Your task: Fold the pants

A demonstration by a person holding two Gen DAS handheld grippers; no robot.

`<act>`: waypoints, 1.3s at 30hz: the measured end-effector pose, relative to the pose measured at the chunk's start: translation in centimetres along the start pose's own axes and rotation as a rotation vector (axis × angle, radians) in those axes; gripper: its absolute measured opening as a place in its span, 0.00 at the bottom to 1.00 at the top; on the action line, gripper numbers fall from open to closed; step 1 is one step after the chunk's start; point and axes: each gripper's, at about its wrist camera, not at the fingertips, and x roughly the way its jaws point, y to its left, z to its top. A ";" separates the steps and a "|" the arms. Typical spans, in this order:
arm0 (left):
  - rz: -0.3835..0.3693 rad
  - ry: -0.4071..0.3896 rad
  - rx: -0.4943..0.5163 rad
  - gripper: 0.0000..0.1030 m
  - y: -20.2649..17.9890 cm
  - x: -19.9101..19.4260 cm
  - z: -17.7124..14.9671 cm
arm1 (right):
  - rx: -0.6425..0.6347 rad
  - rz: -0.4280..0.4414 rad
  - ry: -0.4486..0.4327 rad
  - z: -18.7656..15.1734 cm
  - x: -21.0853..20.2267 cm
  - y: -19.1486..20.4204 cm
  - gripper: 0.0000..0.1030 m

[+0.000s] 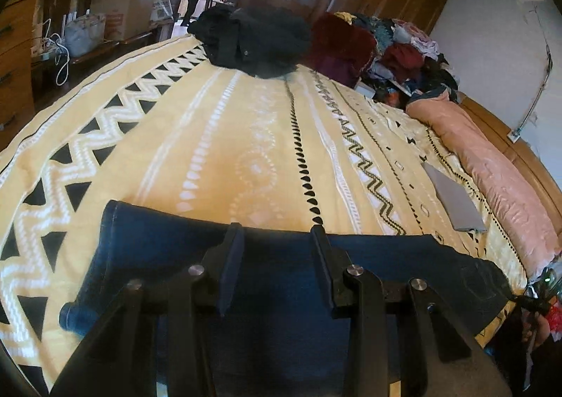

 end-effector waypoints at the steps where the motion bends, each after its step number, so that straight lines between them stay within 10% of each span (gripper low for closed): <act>1: 0.002 0.005 -0.006 0.38 0.1 0.2 -0.1 | -0.022 -0.030 0.042 -0.3 1.5 -0.2 0.13; 12: 0.084 -0.012 -0.073 0.38 3.9 -4.4 -2.8 | -0.069 -0.138 0.103 -1.6 2.6 1.1 0.14; 17: 0.171 -0.099 -0.137 0.42 7.3 -9.9 -4.9 | -0.156 -0.280 0.108 -2.7 0.0 3.3 0.30; 21: 0.239 -0.094 -0.223 0.45 10.8 -13.0 -8.2 | -0.216 -0.245 0.058 -4.1 -2.8 6.8 0.40; 29: 0.054 -0.059 -0.380 0.45 11.2 -10.7 -11.0 | -0.341 -0.037 0.178 -6.0 3.2 18.4 0.50; 39: 0.214 0.019 -0.553 0.45 13.0 -5.5 -8.6 | -0.509 0.102 0.206 -6.6 6.1 28.4 0.50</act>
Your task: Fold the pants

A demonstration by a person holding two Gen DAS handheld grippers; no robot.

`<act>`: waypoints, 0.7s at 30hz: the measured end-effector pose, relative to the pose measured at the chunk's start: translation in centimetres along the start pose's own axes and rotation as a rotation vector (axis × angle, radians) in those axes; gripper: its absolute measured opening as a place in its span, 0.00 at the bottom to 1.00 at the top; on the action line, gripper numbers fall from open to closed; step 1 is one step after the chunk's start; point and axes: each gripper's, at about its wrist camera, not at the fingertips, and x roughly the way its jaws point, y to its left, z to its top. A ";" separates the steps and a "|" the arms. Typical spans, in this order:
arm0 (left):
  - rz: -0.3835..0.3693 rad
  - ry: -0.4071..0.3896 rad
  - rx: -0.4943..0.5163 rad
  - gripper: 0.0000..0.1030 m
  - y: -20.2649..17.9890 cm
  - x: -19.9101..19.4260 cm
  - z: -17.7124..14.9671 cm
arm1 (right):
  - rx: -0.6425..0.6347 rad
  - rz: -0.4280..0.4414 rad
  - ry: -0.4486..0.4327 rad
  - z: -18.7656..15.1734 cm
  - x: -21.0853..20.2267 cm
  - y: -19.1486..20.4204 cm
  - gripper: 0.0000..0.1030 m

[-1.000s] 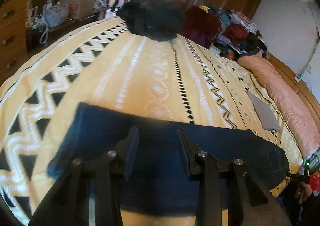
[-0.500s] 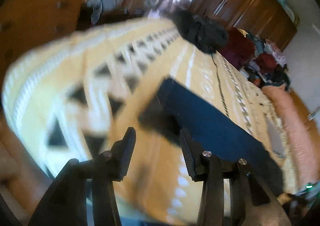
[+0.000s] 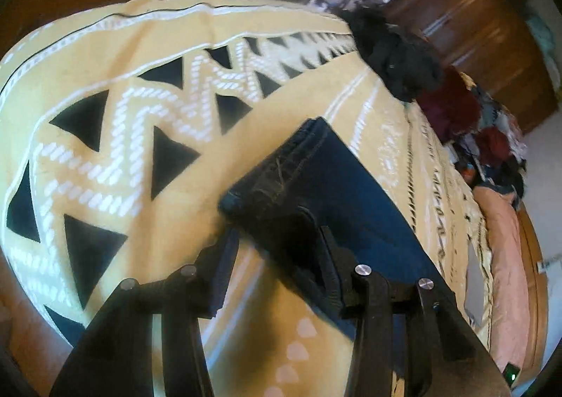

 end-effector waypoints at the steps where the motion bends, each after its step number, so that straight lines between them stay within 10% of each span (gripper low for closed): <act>1: 0.004 0.004 -0.002 0.45 -0.1 0.2 0.1 | -0.004 0.004 0.006 0.2 0.3 0.5 0.50; 13: 0.055 0.005 -0.078 0.45 -0.3 1.3 1.3 | -0.008 0.047 0.055 -0.5 1.3 2.0 0.50; 17: 0.000 -0.028 -0.087 0.09 -0.1 1.8 1.7 | -0.015 0.054 0.070 -0.4 1.9 2.2 0.49; 21: -0.149 -0.125 0.016 0.07 -2.4 -0.7 2.4 | -0.041 0.069 0.076 -0.3 2.1 2.8 0.49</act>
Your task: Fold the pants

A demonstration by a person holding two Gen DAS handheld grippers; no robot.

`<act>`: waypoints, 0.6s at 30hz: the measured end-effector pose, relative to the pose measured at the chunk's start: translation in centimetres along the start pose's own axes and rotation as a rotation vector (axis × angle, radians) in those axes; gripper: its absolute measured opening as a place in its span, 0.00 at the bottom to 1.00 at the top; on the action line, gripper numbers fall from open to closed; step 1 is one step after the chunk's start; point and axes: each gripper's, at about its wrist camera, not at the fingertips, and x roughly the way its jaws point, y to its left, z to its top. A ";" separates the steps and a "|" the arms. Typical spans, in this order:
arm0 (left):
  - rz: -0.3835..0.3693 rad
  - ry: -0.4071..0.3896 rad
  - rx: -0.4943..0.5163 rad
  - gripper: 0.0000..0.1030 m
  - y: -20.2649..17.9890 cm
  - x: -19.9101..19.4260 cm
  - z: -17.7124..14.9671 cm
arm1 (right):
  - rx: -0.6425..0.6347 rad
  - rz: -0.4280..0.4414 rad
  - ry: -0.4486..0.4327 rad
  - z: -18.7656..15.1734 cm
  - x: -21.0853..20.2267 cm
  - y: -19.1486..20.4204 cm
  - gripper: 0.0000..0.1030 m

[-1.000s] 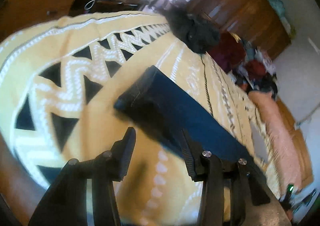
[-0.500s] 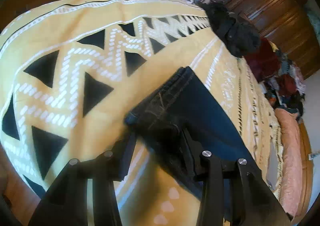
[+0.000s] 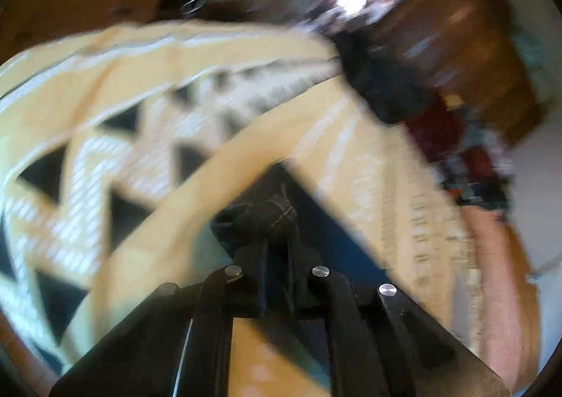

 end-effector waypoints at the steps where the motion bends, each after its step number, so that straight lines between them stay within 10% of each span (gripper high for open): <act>1: -0.029 -0.018 0.002 0.07 0.2 -0.5 0.2 | -0.003 0.004 0.005 0.1 0.1 0.0 0.49; 6: -0.023 0.101 -0.066 0.14 6.8 2.1 -1.7 | -0.009 0.008 0.021 0.4 0.7 -0.1 0.50; 12: -0.162 0.059 -0.102 0.18 8.7 1.2 -1.9 | -0.050 0.017 0.014 1.9 0.2 1.2 0.55; 18: -0.070 -0.126 -0.171 0.40 10.4 -3.8 -1.3 | -0.123 0.040 -0.034 4.3 0.2 4.0 0.67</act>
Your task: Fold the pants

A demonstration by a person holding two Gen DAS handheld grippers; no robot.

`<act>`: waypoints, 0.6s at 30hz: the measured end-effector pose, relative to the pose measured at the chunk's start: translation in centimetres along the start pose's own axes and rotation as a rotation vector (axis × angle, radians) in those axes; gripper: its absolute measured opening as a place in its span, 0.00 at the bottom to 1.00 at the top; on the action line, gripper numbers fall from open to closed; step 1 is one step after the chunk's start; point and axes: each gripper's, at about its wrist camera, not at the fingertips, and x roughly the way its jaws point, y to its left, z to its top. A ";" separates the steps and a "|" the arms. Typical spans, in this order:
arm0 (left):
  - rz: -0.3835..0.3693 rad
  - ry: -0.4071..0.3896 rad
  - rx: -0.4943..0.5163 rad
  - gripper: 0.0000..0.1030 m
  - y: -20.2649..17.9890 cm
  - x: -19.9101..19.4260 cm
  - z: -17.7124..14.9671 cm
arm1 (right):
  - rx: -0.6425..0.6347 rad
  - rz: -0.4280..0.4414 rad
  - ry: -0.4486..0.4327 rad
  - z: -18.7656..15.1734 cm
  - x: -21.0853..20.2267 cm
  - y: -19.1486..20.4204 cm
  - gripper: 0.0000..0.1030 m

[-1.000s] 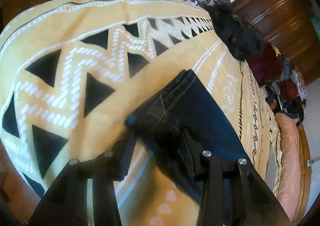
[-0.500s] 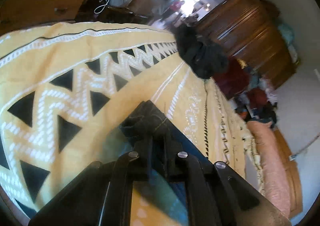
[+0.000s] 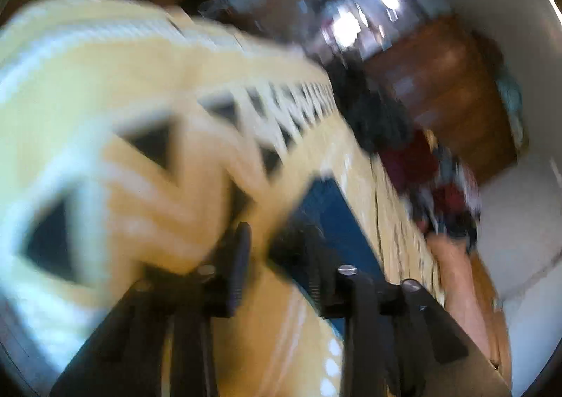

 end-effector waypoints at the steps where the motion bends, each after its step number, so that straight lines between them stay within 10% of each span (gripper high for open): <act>1: 0.021 -0.034 -0.018 0.42 0.4 -0.9 0.3 | -0.017 0.010 0.004 0.5 0.6 0.8 0.67; 10: -0.078 0.296 0.039 0.54 -4.6 3.7 -3.2 | -0.196 0.102 -0.005 5.6 5.0 8.5 0.67; 18: -0.056 0.308 -0.004 0.56 -5.0 7.3 -3.4 | -0.244 0.151 -0.017 5.3 5.6 11.6 0.69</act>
